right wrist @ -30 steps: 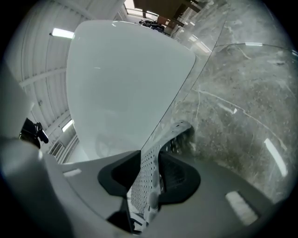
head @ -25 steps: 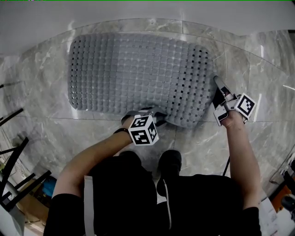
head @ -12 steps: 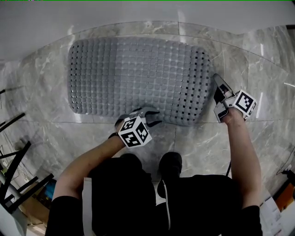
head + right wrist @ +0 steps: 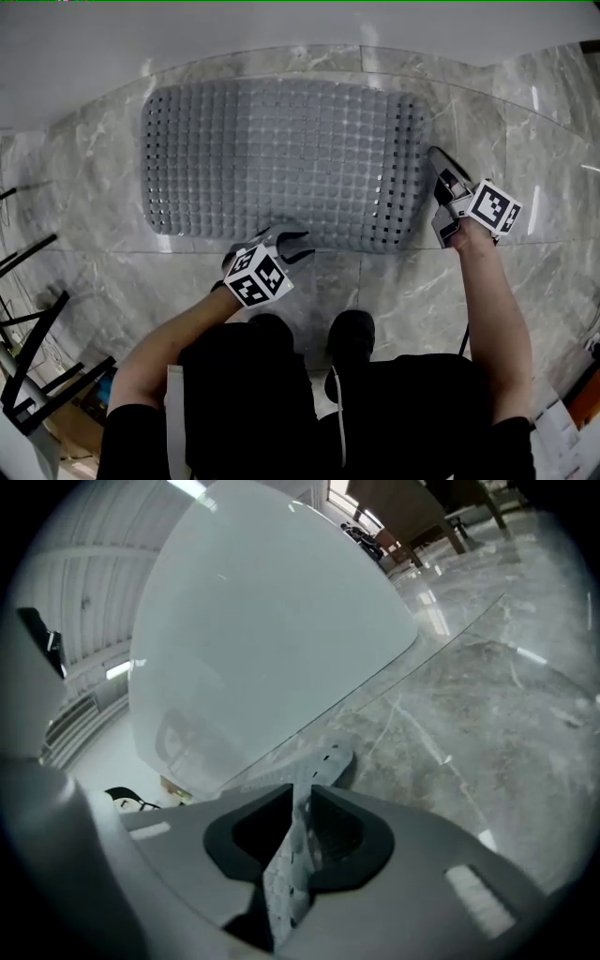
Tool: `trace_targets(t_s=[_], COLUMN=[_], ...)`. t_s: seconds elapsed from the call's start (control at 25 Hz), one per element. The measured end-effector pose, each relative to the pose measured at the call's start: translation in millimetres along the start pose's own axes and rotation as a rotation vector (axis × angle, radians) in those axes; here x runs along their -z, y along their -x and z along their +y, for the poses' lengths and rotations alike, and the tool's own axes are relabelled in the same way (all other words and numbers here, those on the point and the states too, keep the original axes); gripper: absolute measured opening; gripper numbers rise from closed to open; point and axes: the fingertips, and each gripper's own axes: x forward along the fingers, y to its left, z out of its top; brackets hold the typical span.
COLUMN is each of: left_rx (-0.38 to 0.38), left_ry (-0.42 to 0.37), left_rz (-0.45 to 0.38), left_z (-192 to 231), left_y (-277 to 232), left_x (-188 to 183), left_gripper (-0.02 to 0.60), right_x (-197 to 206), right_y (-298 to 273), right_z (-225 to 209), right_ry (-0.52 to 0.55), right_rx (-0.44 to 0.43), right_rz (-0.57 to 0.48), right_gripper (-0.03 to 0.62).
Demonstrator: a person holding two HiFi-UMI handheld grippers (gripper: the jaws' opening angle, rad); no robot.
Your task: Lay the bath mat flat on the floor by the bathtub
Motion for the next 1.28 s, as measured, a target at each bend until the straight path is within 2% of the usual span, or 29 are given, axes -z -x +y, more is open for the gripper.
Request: trace_targets(t_s=[0.08, 0.16, 0.28, 0.44, 0.56, 0.68, 0.76, 0.92, 1.04, 1.2, 1.28], left_rx=[-0.013, -0.041, -0.102, -0.184, -0.223, -0.242, -0.254, -0.278, -0.292, -0.308, -0.320], left_ry=[0.030, 0.074, 0.138, 0.221, 0.242, 0.248, 0.255, 0.276, 0.302, 0.328, 0.334], left_rz=[-0.026, -0.055, -0.082, -0.108, -0.100, -0.079, -0.072, -0.058, -0.062, -0.085, -0.108], left_z=[2.0, 9.3, 22.3, 41.6, 50.9, 54.7, 58.2, 62.2, 67.1, 72.7, 76.3], left_y=[5.0, 11.5, 22.0, 41.4, 50.5, 57.0, 60.7, 65.0, 67.7, 72.3, 77.5], left_x=[0.1, 0.1, 4.7, 10.0, 20.1, 34.3, 42.0, 58.3, 64.8, 63.0, 57.7], left_gripper=[0.152, 0.152, 0.152, 0.152, 0.152, 0.152, 0.152, 0.152, 0.152, 0.152, 0.152], right_x=[2.1, 10.3, 35.4, 83.7, 112.6, 124.8, 125.0, 117.3, 97.7, 91.0, 83.4], right_y=[9.5, 15.7, 22.5, 23.0, 18.3, 13.0, 8.7, 1.0, -6.1, -6.2, -2.0], right_z=[-25.0, -35.6, -34.7, -20.4, -17.6, -24.5, -30.3, -36.2, -42.1, -40.6, -33.5], right_ry=[-0.006, -0.023, -0.024, -0.014, 0.029, 0.092, 0.116, 0.131, 0.082, 0.132, 0.126], right_rx=[0.098, 0.131, 0.146, 0.123, 0.129, 0.169, 0.197, 0.211, 0.248, 0.259, 0.237], right_rz=[0.018, 0.049, 0.119, 0.255, 0.370, 0.428, 0.438, 0.426, 0.346, 0.371, 0.337], right_gripper=[0.075, 0.077, 0.084, 0.084, 0.083, 0.074, 0.067, 0.000, 0.000, 0.003, 0.010])
